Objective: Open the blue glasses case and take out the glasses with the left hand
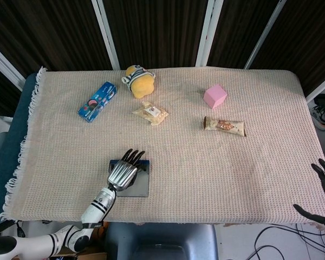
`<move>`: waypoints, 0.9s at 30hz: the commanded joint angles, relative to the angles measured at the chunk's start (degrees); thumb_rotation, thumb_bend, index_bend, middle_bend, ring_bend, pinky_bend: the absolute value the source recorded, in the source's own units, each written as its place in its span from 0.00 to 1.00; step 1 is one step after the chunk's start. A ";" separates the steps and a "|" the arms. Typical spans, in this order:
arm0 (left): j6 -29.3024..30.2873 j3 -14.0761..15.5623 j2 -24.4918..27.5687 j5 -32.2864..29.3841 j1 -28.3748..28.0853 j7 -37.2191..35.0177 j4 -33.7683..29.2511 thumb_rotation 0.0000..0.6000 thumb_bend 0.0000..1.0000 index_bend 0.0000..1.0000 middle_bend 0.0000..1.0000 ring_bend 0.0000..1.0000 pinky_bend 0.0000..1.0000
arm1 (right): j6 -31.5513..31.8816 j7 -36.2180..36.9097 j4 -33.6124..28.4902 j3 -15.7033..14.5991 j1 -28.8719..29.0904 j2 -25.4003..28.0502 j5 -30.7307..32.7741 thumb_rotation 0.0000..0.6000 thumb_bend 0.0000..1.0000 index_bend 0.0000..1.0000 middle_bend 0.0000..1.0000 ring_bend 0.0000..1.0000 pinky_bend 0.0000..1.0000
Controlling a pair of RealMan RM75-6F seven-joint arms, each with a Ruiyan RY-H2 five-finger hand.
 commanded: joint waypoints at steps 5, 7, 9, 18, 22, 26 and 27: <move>1.28 -0.81 -0.10 -0.67 -0.48 -2.04 0.75 1.00 0.69 0.33 0.01 0.00 0.00 | -0.18 -0.04 -0.05 0.08 0.01 0.05 0.18 1.00 0.13 0.00 0.00 0.00 0.00; 2.11 -0.10 1.02 0.10 0.01 -2.88 -1.33 1.00 0.66 0.35 0.01 0.00 0.00 | -0.25 -0.16 -0.08 0.10 0.02 -0.01 0.23 1.00 0.13 0.00 0.00 0.00 0.00; 3.62 0.33 1.62 1.13 0.44 -3.24 -2.62 1.00 0.61 0.36 0.01 0.00 0.00 | -0.32 -0.40 -0.15 0.04 0.04 -0.04 0.11 1.00 0.13 0.00 0.00 0.00 0.00; 9.90 -0.74 0.77 3.45 1.34 -5.75 -0.54 1.00 0.41 0.40 0.06 0.00 0.02 | -0.59 -1.30 -0.26 -0.31 0.20 -0.17 -0.67 1.00 0.13 0.00 0.00 0.00 0.00; 8.25 -1.79 0.62 0.89 0.90 -4.35 0.69 1.00 0.38 0.39 0.05 0.00 0.03 | -0.76 -1.35 -0.29 -0.27 0.28 -0.17 -0.58 1.00 0.13 0.00 0.00 0.00 0.00; 7.33 -2.06 0.50 -0.71 0.71 -3.11 1.09 1.00 0.35 0.37 0.05 0.00 0.03 | -0.85 -1.42 -0.31 -0.23 0.33 -0.19 -0.52 1.00 0.13 0.00 0.00 0.00 0.00; 7.25 -2.14 0.44 -1.00 0.68 -2.93 1.06 1.00 0.34 0.37 0.05 0.00 0.03 | -0.89 -1.46 -0.33 -0.23 0.35 -0.20 -0.50 1.00 0.13 0.00 0.00 0.00 0.00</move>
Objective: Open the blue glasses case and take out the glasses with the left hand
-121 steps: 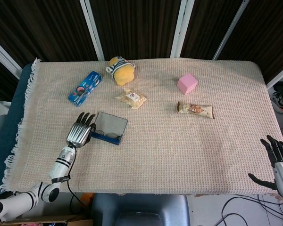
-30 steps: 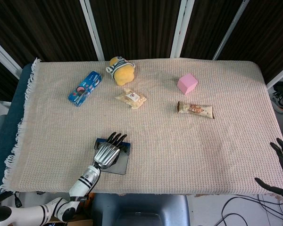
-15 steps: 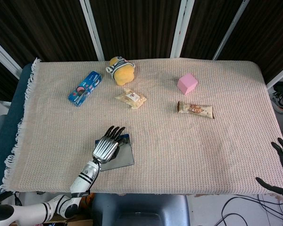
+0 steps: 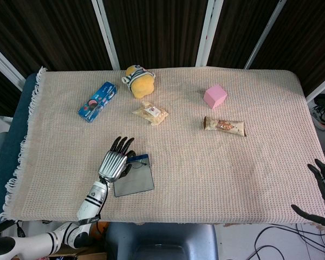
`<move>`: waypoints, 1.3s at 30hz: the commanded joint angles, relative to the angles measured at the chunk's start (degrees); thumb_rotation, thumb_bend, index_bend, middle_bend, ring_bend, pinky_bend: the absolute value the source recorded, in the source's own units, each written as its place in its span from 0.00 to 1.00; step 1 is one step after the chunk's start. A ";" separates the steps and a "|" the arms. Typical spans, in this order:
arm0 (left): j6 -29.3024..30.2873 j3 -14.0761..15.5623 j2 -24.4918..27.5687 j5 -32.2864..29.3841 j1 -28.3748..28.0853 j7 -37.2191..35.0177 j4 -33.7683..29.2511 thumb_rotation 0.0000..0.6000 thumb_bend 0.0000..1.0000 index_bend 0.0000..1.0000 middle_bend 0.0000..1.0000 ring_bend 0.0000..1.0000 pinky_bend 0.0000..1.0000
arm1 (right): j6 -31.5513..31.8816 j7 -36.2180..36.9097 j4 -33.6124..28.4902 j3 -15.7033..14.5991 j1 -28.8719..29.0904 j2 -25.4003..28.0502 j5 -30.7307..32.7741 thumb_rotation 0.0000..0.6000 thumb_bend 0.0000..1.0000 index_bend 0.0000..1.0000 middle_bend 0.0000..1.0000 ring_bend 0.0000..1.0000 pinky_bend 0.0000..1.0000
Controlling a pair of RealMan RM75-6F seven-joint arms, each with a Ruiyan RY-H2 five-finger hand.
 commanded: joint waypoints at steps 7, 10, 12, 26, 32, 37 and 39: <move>-0.47 -0.96 -0.80 -2.35 -0.74 3.04 0.87 1.00 0.33 0.36 0.05 0.00 0.03 | -0.04 -0.14 -0.07 0.01 0.01 -0.06 0.04 1.00 0.13 0.00 0.00 0.00 0.00; -1.00 -1.05 -1.03 -3.25 -0.99 3.90 1.32 1.00 0.33 0.36 0.05 0.00 0.03 | -0.01 -0.17 -0.09 0.00 -0.01 -0.06 0.02 1.00 0.13 0.00 0.00 0.00 0.00; -1.29 -1.22 -1.28 -3.78 -1.14 3.91 1.75 1.00 0.33 0.37 0.05 0.00 0.03 | 0.03 -0.19 -0.08 -0.01 -0.03 -0.08 -0.01 1.00 0.13 0.00 0.00 0.00 0.00; -4.15 -1.44 -0.65 -6.94 -2.00 4.34 1.78 1.00 0.35 0.43 0.06 0.00 0.02 | -0.08 -0.09 -0.09 0.17 0.00 -0.10 0.39 1.00 0.13 0.00 0.00 0.00 0.00; -5.20 -1.30 0.05 -7.49 -2.28 3.61 0.90 1.00 0.36 0.44 0.05 0.00 0.01 | -0.25 -0.36 -0.14 0.19 0.07 -0.17 0.43 1.00 0.13 0.00 0.00 0.00 0.00; -5.80 -1.27 0.68 -8.22 -2.56 3.71 0.17 1.00 0.37 0.44 0.05 0.00 0.00 | -0.22 -0.57 -0.22 0.24 0.04 -0.22 0.53 1.00 0.13 0.00 0.00 0.00 0.00; -5.87 -1.28 0.70 -8.50 -2.67 3.79 0.16 1.00 0.37 0.44 0.05 0.00 0.00 | -0.25 -0.62 -0.23 0.25 0.05 -0.24 0.53 1.00 0.13 0.00 0.00 0.00 0.00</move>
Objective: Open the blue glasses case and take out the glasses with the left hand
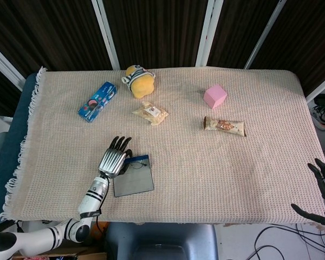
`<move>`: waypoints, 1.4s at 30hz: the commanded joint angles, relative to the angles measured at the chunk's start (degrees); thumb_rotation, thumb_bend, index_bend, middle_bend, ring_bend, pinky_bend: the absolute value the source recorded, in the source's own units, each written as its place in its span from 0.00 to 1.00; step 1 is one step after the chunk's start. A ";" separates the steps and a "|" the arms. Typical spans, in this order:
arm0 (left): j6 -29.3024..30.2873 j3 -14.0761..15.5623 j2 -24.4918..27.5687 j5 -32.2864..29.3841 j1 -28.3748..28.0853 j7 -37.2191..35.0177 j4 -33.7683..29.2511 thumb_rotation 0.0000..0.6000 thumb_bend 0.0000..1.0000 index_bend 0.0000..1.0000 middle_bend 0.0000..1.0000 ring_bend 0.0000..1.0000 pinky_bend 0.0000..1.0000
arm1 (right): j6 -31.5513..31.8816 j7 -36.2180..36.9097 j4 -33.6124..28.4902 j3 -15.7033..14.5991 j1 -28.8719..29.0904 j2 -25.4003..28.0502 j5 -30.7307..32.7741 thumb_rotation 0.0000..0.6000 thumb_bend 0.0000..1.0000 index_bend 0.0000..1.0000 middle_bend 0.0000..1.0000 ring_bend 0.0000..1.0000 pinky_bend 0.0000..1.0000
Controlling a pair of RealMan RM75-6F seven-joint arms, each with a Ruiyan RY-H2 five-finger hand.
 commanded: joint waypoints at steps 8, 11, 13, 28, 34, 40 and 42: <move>0.02 0.15 0.27 -0.68 -0.38 0.26 -0.58 1.00 0.38 0.47 0.05 0.00 0.00 | -0.01 0.04 -0.01 0.02 0.00 0.01 0.02 1.00 0.13 0.00 0.00 0.00 0.00; 0.13 0.19 0.25 -0.78 -0.51 0.30 -0.62 1.00 0.38 0.48 0.05 0.00 0.00 | 0.02 0.09 0.01 0.03 -0.02 0.02 0.03 1.00 0.13 0.00 0.00 0.00 0.00; 0.15 0.21 0.22 -0.94 -0.59 0.37 -0.54 1.00 0.38 0.49 0.06 0.00 0.00 | 0.05 0.11 0.03 0.03 -0.03 0.02 0.01 1.00 0.13 0.00 0.00 0.00 0.00; 0.03 0.17 0.44 -1.69 -0.97 -0.65 -0.39 1.00 0.39 0.60 0.07 0.00 0.00 | 0.05 -0.08 -0.03 -0.02 -0.03 -0.07 -0.13 1.00 0.13 0.00 0.00 0.00 0.00; 1.02 0.07 0.38 -1.02 -1.01 -1.52 -0.48 1.00 0.39 0.62 0.08 0.00 0.00 | 0.11 0.07 0.00 0.00 -0.02 -0.04 -0.16 1.00 0.13 0.00 0.00 0.00 0.00; 3.39 -0.45 -0.25 0.06 -0.56 -3.59 -0.05 1.00 0.39 0.62 0.09 0.00 0.00 | 0.07 0.04 0.02 -0.01 -0.01 -0.06 -0.18 1.00 0.13 0.00 0.00 0.00 0.00; 4.09 -0.63 -0.56 0.25 -0.35 -4.39 0.15 1.00 0.39 0.62 0.09 0.00 0.00 | 0.03 -0.08 0.00 -0.03 0.01 -0.08 -0.21 1.00 0.13 0.00 0.00 0.00 0.00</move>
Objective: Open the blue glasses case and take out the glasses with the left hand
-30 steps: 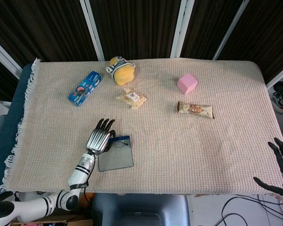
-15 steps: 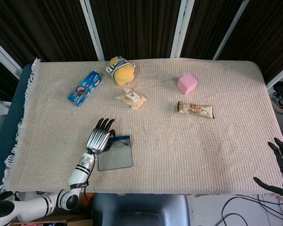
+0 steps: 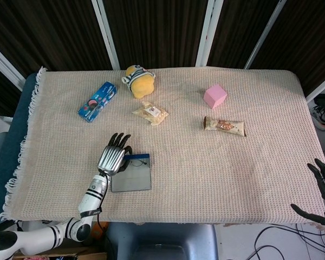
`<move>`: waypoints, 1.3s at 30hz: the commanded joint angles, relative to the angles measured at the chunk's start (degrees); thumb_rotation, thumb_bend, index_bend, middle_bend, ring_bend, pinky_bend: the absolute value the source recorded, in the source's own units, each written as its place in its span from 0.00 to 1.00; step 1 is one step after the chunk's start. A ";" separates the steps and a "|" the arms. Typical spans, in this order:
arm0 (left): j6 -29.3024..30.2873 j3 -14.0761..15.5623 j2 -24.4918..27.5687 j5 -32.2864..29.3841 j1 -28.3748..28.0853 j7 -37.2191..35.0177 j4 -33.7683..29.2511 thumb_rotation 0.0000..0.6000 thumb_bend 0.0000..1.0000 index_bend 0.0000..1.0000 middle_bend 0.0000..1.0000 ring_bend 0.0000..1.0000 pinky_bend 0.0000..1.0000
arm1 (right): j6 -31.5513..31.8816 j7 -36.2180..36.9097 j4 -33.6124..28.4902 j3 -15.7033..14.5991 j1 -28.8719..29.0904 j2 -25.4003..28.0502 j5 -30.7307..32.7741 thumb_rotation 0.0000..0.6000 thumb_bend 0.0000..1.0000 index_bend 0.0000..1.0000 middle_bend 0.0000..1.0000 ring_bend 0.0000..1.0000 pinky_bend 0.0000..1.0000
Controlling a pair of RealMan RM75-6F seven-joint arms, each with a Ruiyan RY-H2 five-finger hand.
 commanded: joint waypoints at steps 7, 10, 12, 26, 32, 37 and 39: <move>3.84 -1.02 -1.73 2.01 1.22 -6.06 1.57 1.00 0.39 0.62 0.09 0.00 0.00 | 0.10 -0.16 -0.04 0.05 -0.09 -0.08 0.15 1.00 0.13 0.00 0.00 0.00 0.00; 4.45 -1.32 -2.09 2.25 1.56 -7.98 2.11 1.00 0.39 0.62 0.09 0.00 0.00 | -0.11 -0.41 -0.10 0.04 -0.01 -0.12 0.17 1.00 0.13 0.00 0.00 0.00 0.00; 4.84 -1.61 -2.32 2.31 1.75 -9.06 2.31 1.00 0.39 0.62 0.09 0.00 0.00 | -0.20 -0.60 -0.14 0.05 0.04 -0.15 0.18 1.00 0.13 0.00 0.00 0.00 0.00; 5.30 -2.31 -2.82 2.97 1.98 -12.34 3.70 1.00 0.39 0.61 0.10 0.00 0.00 | -0.13 -0.61 -0.26 0.09 -0.01 -0.12 0.26 1.00 0.13 0.00 0.00 0.00 0.00; 4.79 -3.24 -2.32 2.45 1.58 -12.37 3.62 1.00 0.39 0.61 0.10 0.00 0.00 | -0.11 -0.34 -0.17 0.10 -0.03 -0.05 0.30 1.00 0.13 0.00 0.00 0.00 0.00; 4.47 -5.28 -1.60 1.57 0.61 -12.55 3.58 1.00 0.39 0.61 0.10 0.00 0.00 | -0.10 -0.12 -0.14 0.15 -0.08 0.01 0.48 1.00 0.13 0.00 0.00 0.00 0.00; 3.57 -6.18 -1.36 0.54 0.06 -12.30 3.62 1.00 0.39 0.60 0.10 0.00 0.00 | -0.15 -0.08 -0.15 0.17 -0.07 0.02 0.53 1.00 0.13 0.00 0.00 0.00 0.00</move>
